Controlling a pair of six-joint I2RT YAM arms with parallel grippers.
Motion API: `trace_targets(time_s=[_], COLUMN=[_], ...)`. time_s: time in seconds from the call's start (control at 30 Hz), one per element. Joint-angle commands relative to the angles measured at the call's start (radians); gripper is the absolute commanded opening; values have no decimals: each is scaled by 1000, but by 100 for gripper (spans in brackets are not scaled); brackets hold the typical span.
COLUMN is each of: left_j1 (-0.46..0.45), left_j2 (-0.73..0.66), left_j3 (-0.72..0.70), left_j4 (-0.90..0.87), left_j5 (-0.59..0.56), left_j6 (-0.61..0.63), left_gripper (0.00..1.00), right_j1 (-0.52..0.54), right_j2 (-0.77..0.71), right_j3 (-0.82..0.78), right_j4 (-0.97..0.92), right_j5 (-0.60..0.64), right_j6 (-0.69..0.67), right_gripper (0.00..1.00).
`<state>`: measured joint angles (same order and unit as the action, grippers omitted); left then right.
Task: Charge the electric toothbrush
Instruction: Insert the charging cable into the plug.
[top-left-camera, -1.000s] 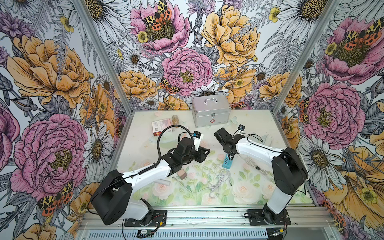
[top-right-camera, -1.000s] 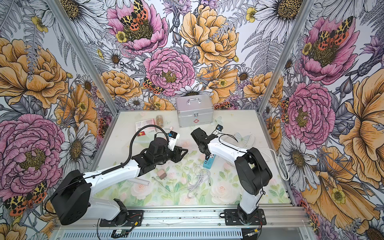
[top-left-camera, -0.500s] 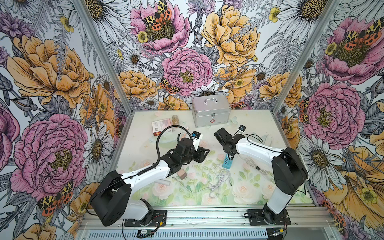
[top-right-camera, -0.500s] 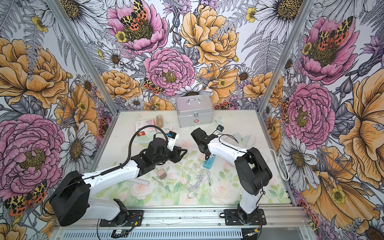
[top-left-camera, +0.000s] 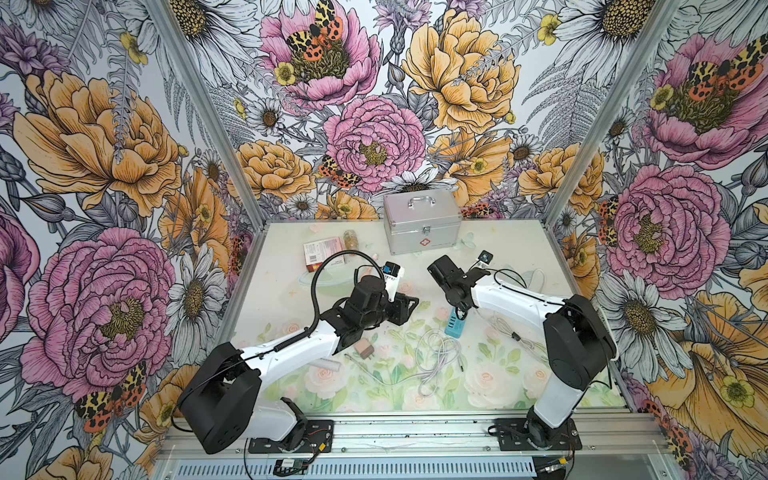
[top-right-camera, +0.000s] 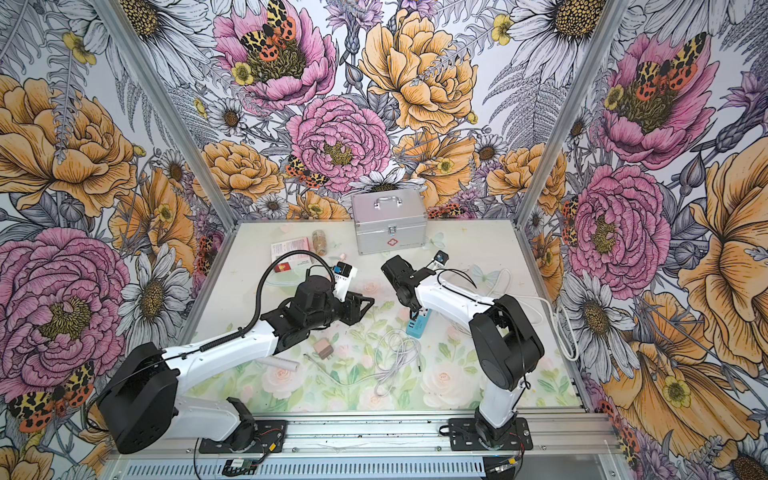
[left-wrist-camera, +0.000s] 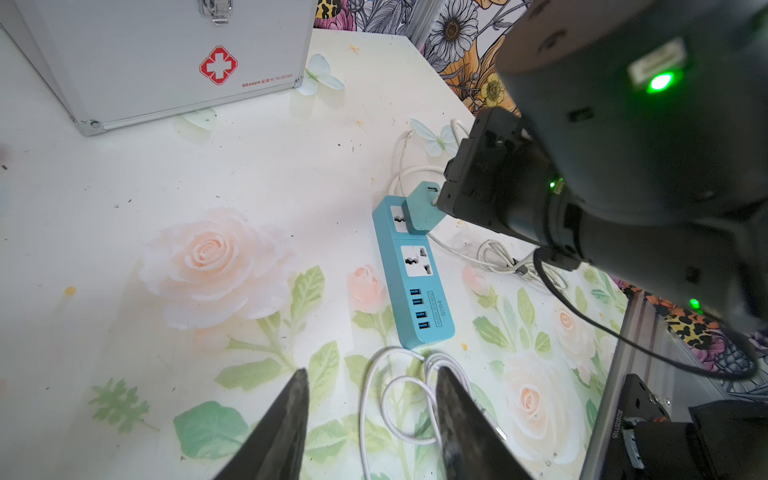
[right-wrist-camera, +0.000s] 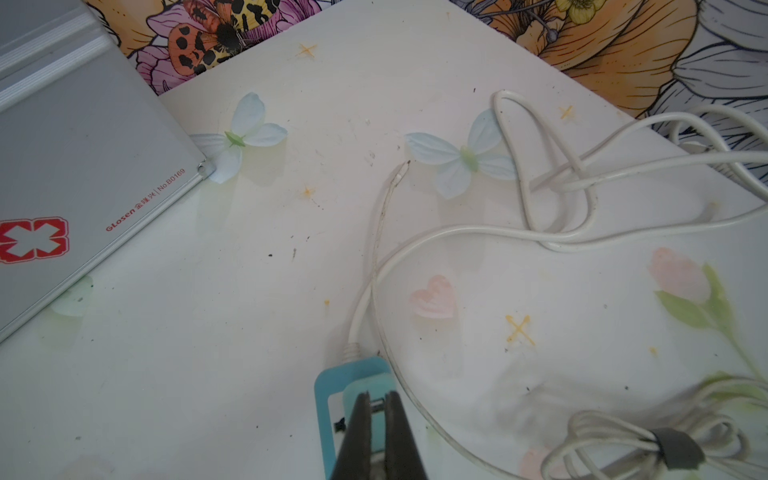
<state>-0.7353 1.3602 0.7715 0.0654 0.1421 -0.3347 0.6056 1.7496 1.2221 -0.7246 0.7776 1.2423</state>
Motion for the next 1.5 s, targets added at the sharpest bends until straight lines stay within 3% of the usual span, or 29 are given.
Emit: trace_targets(time_s=[0.0,0.37,0.63,0.87,1.23,1.47], left_j1=[11,11,11,10,14,14], left_j2=[-38,-38,-50,-56,-38,-45], left_j3=[-12,-14,-17,-25,6,18], left_j4=[8,5,1,-9,-13,-35], left_j5=[-16,-19,-25,-38,-44,-50], left_j6=[-2,-2,-3,-8,-5,4], left_gripper=[50,50,50,50,51,52], right_j1=[11,-12,-1,-39,-52,-61], right_j2=[13,-9,65,83,35,-10], right_j3=[7,-72,-76,-197,-124,-41], right_j4=[-22,-14,11,13,11,11], right_j5=[-14,36,-123,-272,-277,-273], right_j6=[20,-17,-96,-64,-90,-83], right_gripper=[0,0,0,0,0,25])
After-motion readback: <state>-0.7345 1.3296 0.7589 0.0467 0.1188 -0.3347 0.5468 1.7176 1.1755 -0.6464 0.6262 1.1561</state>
